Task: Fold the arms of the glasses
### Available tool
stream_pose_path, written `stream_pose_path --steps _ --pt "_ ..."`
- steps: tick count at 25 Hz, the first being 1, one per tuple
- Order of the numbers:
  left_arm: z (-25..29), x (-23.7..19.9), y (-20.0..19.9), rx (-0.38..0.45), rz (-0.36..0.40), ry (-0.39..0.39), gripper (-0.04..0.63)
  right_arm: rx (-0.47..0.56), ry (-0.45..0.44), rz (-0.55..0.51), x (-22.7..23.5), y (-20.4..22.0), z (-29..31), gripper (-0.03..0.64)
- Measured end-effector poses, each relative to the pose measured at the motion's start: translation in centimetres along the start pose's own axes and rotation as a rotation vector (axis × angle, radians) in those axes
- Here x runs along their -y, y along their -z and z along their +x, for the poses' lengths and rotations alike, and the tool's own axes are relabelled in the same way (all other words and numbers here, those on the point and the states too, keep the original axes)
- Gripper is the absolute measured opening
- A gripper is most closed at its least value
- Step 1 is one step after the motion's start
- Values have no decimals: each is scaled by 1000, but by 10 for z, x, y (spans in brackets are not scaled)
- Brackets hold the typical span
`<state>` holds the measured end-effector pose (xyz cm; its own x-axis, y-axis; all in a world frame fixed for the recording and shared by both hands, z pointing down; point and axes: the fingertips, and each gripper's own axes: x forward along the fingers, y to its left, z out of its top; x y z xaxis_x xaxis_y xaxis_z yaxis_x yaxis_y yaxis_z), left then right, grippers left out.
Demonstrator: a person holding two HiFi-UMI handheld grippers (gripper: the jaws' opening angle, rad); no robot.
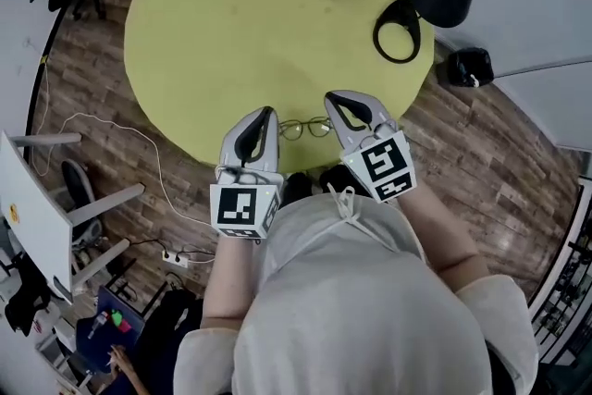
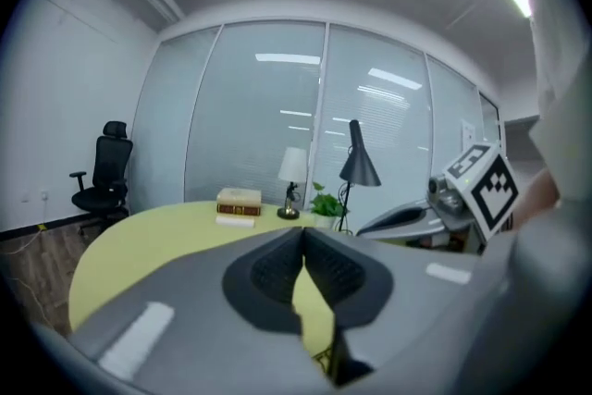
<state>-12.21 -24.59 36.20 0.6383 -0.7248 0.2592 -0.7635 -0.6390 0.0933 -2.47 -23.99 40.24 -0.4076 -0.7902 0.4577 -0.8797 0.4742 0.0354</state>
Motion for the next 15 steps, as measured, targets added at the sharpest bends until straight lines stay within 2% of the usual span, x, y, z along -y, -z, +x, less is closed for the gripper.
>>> stream_pose_path --steps 4,7,15 --pt "-15 9 -47 100 42 -3 6 130 98 32 9 -38 -37 -2" --pt "-24 12 -67 141 64 -10 6 199 147 48 12 -59 -57 -2" --pt "-27 9 -81 180 56 -48 6 235 166 26 19 -75 -68 -3"
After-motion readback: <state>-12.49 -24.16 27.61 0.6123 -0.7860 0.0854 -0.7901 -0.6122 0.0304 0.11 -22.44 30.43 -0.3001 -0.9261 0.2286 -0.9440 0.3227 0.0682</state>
